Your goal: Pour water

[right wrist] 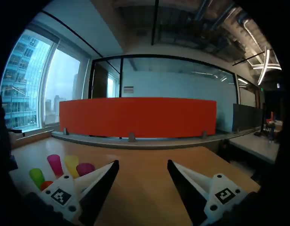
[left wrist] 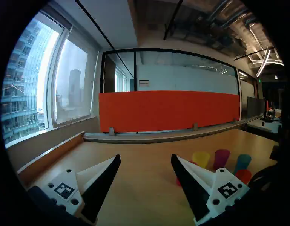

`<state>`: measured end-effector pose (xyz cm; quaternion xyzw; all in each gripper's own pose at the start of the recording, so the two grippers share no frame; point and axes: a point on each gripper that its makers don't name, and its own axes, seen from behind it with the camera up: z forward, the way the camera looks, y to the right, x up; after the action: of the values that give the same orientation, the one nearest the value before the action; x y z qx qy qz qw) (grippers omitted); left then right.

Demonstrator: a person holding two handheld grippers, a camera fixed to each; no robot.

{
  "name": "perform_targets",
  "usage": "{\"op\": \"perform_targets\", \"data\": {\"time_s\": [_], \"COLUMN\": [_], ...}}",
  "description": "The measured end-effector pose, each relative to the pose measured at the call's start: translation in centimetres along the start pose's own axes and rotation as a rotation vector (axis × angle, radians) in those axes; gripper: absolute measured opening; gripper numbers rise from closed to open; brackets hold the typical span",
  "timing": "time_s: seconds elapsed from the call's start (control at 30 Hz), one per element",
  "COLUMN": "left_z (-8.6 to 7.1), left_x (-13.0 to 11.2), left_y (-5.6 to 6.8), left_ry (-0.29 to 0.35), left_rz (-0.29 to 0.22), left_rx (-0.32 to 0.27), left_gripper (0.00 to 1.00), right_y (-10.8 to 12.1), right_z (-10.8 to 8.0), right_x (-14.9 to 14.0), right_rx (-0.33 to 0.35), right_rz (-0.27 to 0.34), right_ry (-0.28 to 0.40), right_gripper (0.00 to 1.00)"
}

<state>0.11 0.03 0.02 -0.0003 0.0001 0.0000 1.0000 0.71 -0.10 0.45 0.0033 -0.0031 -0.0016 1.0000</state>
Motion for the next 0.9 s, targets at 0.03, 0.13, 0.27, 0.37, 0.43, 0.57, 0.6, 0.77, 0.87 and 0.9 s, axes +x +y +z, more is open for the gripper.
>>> {"op": "perform_targets", "data": {"time_s": [0.03,0.13,0.27,0.37,0.43,0.57,0.6,0.77,0.87,0.9], "left_z": [0.1,0.4,0.6,0.6,0.7,0.9,1.0,1.4,1.6,1.7], "left_x": [0.5,2.3,4.8,6.4,7.4,9.5,10.0,12.4,13.8,14.2], "left_y": [0.1,0.6,1.2,1.5,1.6,1.7,1.8,2.0,2.2,2.3], "left_ry": [0.001,0.005,0.014,0.019,0.021,0.028,0.03,0.035,0.039,0.041], "left_rz": [0.0,0.003,0.016,0.029,0.034,0.036,0.036,0.038,0.035,0.034], "left_rx": [-0.002,-0.012,-0.031,-0.042,-0.047,-0.06,-0.064,-0.084,-0.095,-0.099], "left_gripper": [1.0,1.0,1.0,1.0,1.0,1.0,1.0,1.0,1.0,1.0], "right_y": [-0.1,-0.2,-0.2,-0.1,0.0,-0.1,-0.1,-0.3,-0.4,-0.4], "right_z": [0.1,0.3,0.5,0.6,0.6,0.6,0.6,0.7,0.8,0.9], "right_x": [0.4,1.7,3.5,4.8,5.7,7.5,7.9,9.7,10.9,11.3], "right_rx": [0.005,0.021,0.035,0.038,0.041,0.05,0.053,0.069,0.079,0.081], "right_rz": [-0.001,-0.005,-0.019,-0.031,-0.035,-0.029,-0.026,0.003,0.015,0.017], "right_ry": [-0.002,-0.006,-0.011,-0.011,-0.009,-0.004,-0.004,-0.007,-0.005,-0.003], "right_gripper": [0.99,0.99,0.99,0.99,0.99,0.99,0.99,0.99,0.99,0.99]}}
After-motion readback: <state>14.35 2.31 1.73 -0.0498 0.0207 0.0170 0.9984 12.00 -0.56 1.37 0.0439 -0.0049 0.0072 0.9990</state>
